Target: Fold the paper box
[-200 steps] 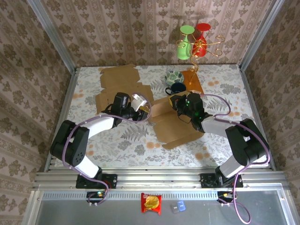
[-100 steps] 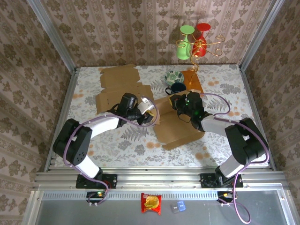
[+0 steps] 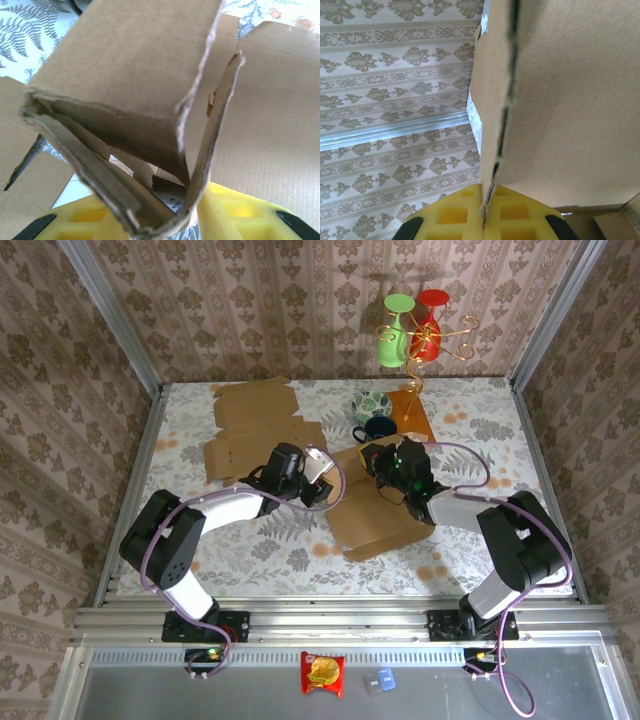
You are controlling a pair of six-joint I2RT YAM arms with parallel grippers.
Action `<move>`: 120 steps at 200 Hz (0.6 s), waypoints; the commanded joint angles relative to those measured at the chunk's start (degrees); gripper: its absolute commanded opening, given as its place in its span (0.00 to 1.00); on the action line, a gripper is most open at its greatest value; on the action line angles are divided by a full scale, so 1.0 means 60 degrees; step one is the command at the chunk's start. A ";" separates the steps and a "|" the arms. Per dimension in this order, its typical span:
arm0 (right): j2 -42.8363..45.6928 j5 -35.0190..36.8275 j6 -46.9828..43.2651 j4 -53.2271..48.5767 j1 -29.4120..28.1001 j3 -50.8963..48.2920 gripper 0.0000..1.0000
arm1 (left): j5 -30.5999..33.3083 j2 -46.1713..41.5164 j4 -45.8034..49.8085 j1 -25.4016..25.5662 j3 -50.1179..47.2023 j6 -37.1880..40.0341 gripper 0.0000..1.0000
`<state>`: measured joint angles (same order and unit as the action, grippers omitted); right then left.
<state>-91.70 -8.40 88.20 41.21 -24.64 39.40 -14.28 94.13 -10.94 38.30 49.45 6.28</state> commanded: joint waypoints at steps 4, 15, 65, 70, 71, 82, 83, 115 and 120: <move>-0.0430 0.0442 -0.0163 0.0720 -0.0299 -0.0764 0.00 | 0.1060 0.0134 -0.0584 0.0259 -0.0148 -0.0726 0.36; -0.0498 0.0631 -0.0030 0.1225 -0.0358 -0.1025 0.00 | 0.1494 0.0143 -0.0594 0.0409 -0.0162 -0.0843 0.34; -0.0593 0.0806 0.0035 0.1682 -0.0605 -0.1161 0.00 | 0.2958 0.0289 -0.0832 0.1010 -0.0236 -0.1564 0.32; -0.0593 0.0828 0.0034 0.1688 -0.0634 -0.1162 0.00 | 0.3126 0.0315 -0.0823 0.1066 -0.0227 -0.1626 0.32; -0.0594 0.0829 0.0035 0.1687 -0.0644 -0.1147 0.00 | 0.3164 0.0326 -0.0825 0.1077 -0.0213 -0.1637 0.32; -0.0593 0.0840 0.0064 0.1637 -0.0694 -0.1132 0.00 | 0.3508 0.0418 -0.0777 0.1175 -0.0146 -0.1784 0.32; -0.0594 0.0842 0.0057 0.1632 -0.0703 -0.1132 0.00 | 0.3545 0.0429 -0.0773 0.1175 -0.0144 -0.1804 0.32; -0.0552 0.0835 0.0054 0.1597 -0.0828 -0.1183 0.00 | 0.4173 0.0665 -0.0770 0.1348 0.0058 -0.2233 0.32; -0.0552 0.0831 0.0064 0.1601 -0.0842 -0.1190 0.00 | 0.4241 0.0687 -0.0770 0.1383 0.0085 -0.2280 0.32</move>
<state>-93.67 -1.52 88.68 54.22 -27.70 34.00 6.24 95.96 -15.64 45.84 48.58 -4.14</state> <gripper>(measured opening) 0.061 0.323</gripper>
